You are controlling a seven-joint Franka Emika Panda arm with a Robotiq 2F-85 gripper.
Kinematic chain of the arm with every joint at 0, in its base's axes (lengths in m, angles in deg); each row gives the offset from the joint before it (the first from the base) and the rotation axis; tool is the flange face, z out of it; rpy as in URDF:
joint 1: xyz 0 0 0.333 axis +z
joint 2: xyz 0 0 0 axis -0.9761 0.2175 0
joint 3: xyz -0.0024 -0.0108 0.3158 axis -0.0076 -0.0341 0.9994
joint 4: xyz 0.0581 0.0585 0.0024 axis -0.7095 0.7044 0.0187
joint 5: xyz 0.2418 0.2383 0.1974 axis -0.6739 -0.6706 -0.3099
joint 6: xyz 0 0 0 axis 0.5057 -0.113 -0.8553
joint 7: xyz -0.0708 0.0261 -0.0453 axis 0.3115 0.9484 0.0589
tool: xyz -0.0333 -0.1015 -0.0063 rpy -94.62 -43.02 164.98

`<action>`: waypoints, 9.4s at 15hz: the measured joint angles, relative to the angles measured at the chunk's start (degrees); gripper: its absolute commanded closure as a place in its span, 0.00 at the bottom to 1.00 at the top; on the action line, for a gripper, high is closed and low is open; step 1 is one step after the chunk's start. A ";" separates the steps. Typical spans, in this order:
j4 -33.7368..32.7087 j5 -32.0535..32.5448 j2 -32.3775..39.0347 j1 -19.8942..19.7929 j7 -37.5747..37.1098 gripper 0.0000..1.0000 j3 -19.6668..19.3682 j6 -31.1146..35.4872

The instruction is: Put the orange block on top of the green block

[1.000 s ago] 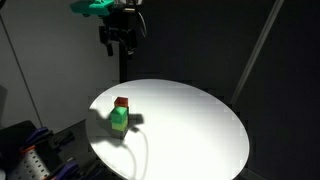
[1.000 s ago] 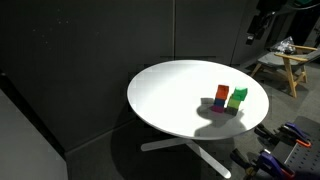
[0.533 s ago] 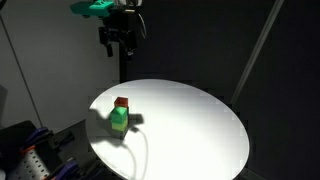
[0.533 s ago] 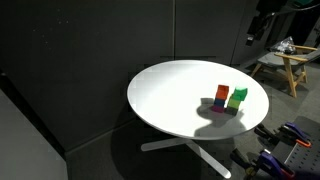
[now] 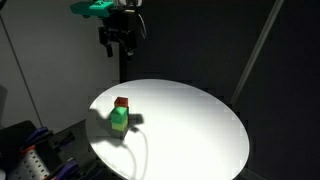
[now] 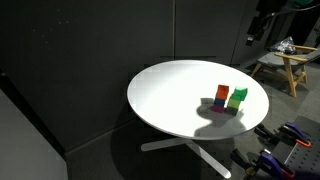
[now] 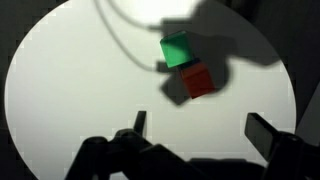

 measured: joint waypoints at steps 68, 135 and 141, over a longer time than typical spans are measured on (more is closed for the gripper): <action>1.88 -8.42 21.58 5.59 18.80 0.00 -0.16 22.61; 3.66 -7.97 19.02 -0.65 27.58 0.66 2.99 18.87; 5.38 -6.33 16.17 -0.66 27.58 0.66 1.60 18.03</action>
